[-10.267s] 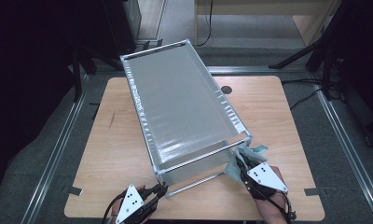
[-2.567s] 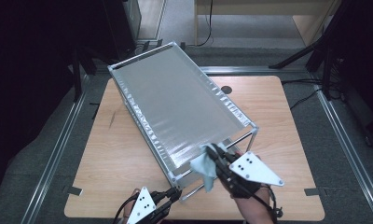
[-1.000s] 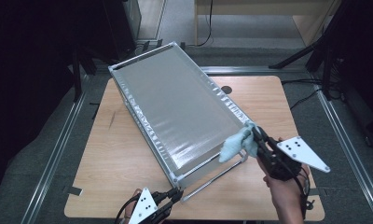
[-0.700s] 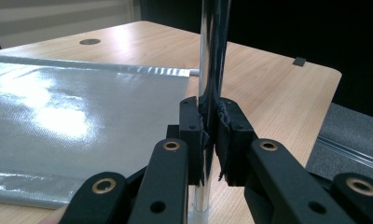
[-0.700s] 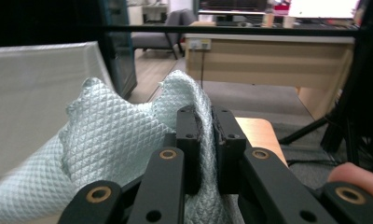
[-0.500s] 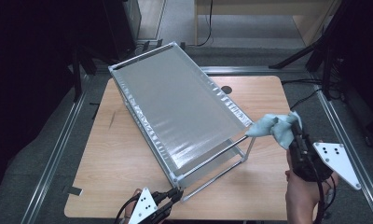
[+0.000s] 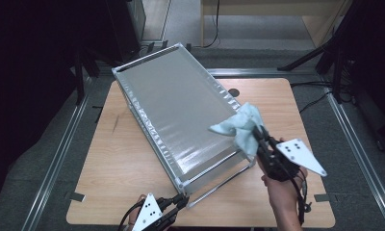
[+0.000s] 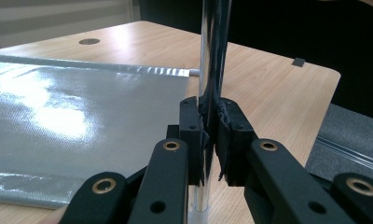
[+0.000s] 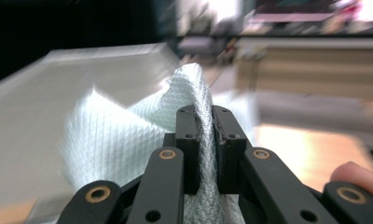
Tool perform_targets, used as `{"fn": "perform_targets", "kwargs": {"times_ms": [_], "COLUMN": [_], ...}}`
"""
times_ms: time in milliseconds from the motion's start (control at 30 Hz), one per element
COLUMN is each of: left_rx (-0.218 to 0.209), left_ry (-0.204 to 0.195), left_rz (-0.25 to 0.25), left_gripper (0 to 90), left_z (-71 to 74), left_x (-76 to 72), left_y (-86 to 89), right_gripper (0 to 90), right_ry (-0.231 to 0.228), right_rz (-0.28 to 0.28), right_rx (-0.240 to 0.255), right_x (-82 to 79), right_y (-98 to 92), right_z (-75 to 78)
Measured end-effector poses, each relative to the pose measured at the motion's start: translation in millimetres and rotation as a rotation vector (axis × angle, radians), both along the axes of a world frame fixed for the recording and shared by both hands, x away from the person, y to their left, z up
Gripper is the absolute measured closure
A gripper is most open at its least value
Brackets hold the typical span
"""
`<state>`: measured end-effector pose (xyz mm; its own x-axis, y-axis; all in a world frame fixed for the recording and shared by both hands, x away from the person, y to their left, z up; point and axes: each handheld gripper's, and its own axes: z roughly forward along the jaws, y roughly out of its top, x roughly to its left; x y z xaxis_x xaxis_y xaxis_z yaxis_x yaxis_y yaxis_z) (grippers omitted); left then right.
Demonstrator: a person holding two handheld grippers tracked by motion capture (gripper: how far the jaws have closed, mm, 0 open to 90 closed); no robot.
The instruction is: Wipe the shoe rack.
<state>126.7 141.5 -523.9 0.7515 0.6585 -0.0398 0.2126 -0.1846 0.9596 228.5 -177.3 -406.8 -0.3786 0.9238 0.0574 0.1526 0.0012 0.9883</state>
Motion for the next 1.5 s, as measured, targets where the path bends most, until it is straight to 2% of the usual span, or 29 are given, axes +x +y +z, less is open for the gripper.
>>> {"fn": "perform_targets", "kwargs": {"times_ms": [67, 200, 333, 467, 700, 800, 867, 933, 967, 1133, 1367, 1500], "left_rx": [-0.001, -0.002, -0.004, -0.010, -0.013, -0.011, -0.008, -0.007, -0.006, -0.004, -0.001, 0.001], "left_ry": [0.001, 0.002, 0.006, 0.011, 0.012, 0.012, 0.009, 0.009, 0.008, 0.008, 0.005, 0.005], "left_rz": [-0.001, -0.002, 0.001, 0.007, 0.010, 0.009, 0.009, 0.008, 0.008, 0.004, 0.006, 0.006], "left_gripper": [82.3, 82.2, 82.2, 82.2, 82.2, 82.2, 82.2, 82.2, 82.2, 82.2, 82.2, 82.2], "left_z": [0.0, -0.1, 0.1, -0.2, -0.5, -0.5, -0.5, -0.4, -0.4, -0.5, -0.5, -0.5], "left_x": [0.0, 0.2, 0.5, 1.2, 1.5, 1.4, 1.6, 1.5, 1.6, 1.7, 1.3, 1.4], "left_y": [0.2, 0.0, -0.6, -3.4, -5.0, -4.8, -5.0, -5.1, -4.9, -4.9, -5.1, -5.0], "right_gripper": [82.8, 83.1, 83.2, 83.2, 83.1, 83.0, 83.2, 83.0, 83.0, 82.8, 83.2, 83.0], "right_ry": [0.048, 0.075, 0.080, 0.084, 0.090, 0.084, 0.071, 0.079, 0.080, 0.064, 0.069, 0.054], "right_rz": [0.056, 0.102, 0.153, 0.228, 0.401, 0.473, 0.463, 0.465, 0.448, 0.314, 0.117, 0.021], "right_rx": [-0.041, -0.038, -0.057, -0.076, -0.116, -0.136, -0.155, -0.153, -0.156, -0.173, -0.110, -0.086], "right_x": [2.1, -2.1, -10.0, -20.8, -46.2, -55.1, -56.0, -52.6, -50.5, -32.0, -5.4, 1.9], "right_y": [9.2, 15.2, 26.6, 46.5, 90.2, 103.1, 104.6, 100.5, 97.7, 70.5, 24.5, 8.1], "right_z": [-4.2, -2.5, -1.8, -1.7, -1.5, -1.3, -1.3, -1.0, -0.8, -1.3, -1.7, -2.8]}}
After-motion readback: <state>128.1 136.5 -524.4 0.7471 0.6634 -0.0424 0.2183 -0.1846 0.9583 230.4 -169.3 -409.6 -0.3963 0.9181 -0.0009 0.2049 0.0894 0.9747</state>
